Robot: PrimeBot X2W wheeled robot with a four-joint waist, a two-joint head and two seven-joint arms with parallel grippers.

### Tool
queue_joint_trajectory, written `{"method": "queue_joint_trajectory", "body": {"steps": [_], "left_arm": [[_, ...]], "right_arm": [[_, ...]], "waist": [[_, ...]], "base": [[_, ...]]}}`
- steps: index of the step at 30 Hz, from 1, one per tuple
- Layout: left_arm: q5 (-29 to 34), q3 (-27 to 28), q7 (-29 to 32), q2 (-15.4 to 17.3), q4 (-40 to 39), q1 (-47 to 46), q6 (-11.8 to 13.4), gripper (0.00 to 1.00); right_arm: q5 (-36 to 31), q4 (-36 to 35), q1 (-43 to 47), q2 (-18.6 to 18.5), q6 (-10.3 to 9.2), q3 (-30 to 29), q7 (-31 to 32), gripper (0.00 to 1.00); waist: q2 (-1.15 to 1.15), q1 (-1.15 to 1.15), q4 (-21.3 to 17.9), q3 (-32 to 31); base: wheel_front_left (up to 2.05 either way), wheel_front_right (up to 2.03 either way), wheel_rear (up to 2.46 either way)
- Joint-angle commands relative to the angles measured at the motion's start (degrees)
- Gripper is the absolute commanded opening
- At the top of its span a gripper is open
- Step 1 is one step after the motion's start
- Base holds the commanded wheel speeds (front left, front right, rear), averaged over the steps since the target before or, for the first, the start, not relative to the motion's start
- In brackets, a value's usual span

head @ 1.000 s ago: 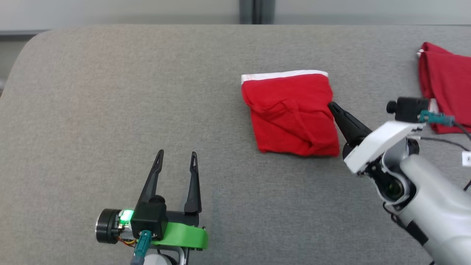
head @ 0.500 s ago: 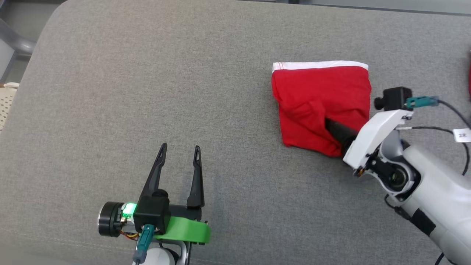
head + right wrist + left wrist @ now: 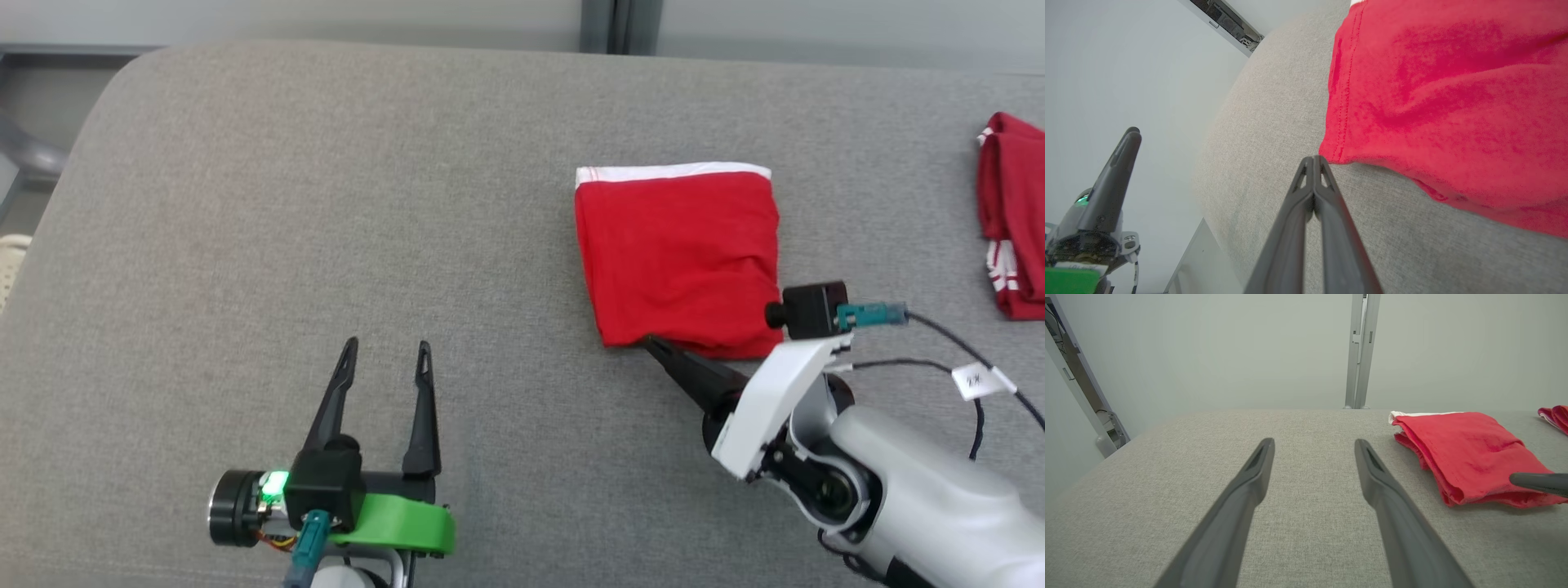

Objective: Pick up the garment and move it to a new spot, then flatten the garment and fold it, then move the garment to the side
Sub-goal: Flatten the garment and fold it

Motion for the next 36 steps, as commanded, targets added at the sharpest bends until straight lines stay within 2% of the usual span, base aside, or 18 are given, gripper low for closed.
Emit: {"method": "queue_joint_trajectory", "body": {"steps": [1,5,8,10,13,16,23,30,36], "left_arm": [[-0.3,0.7,-0.1,0.2,-0.1,1.4,0.2,1.00],[-1.1,2.9,-0.1,0.2,-0.2,3.5,0.4,1.00],[-1.6,4.6,-0.1,0.2,-0.5,5.1,0.0,1.00],[-1.4,5.6,-0.1,0.2,-0.9,5.7,-0.7,1.00],[-0.5,7.2,-0.1,0.2,-1.7,6.5,-1.4,1.00],[0.9,8.4,-0.1,0.2,-3.2,7.3,-1.9,1.00],[2.2,11.3,-0.1,0.2,-6.8,10.1,-1.8,1.00],[1.9,13.1,-0.1,0.2,-7.5,13.8,-1.4,1.00],[2.0,13.3,-0.1,0.2,-6.9,16.4,-0.8,1.00]], "right_arm": [[-1.2,-0.2,1.5,0.1,0.00,0.8,-2.8,1.00],[-5.6,1.3,2.1,-0.2,0.00,2.1,-11.2,1.00],[-9.0,3.8,3.0,0.5,0.00,0.7,-13.9,1.00],[-11.6,4.7,3.5,1.5,0.00,-3.1,-14.2,1.00],[-18.5,4.3,7.1,4.1,0.00,-11.7,-14.2,1.00],[-25.8,3.5,10.2,6.0,0.00,-17.7,-14.2,1.00],[-38.8,-1.2,19.1,12.0,0.00,-30.9,-14.2,1.00],[-50.9,-6.6,26.6,16.0,0.00,-39.2,-14.2,1.00],[-58.6,-9.4,31.1,18.0,0.00,-42.4,-14.2,1.00]], "waist": [[0.00,0.00,-1.9,-2.4],[0.00,0.00,-4.7,-4.5],[0.00,0.00,-7.3,-5.7],[0.00,0.00,-8.9,-6.2],[0.00,0.00,-11.3,-6.8],[0.00,0.00,-13.2,-7.5],[0.00,0.00,-16.3,-9.9],[0.00,0.00,-17.5,-12.2],[0.00,0.00,-17.5,-13.3]], "base": [[0.00,0.00,0.00],[0.00,0.00,0.00],[0.00,0.00,0.00],[0.00,0.00,0.00],[0.00,0.00,0.00],[0.00,0.00,0.00],[0.00,0.00,0.00],[0.00,0.00,0.00],[0.00,0.00,0.00]]}}
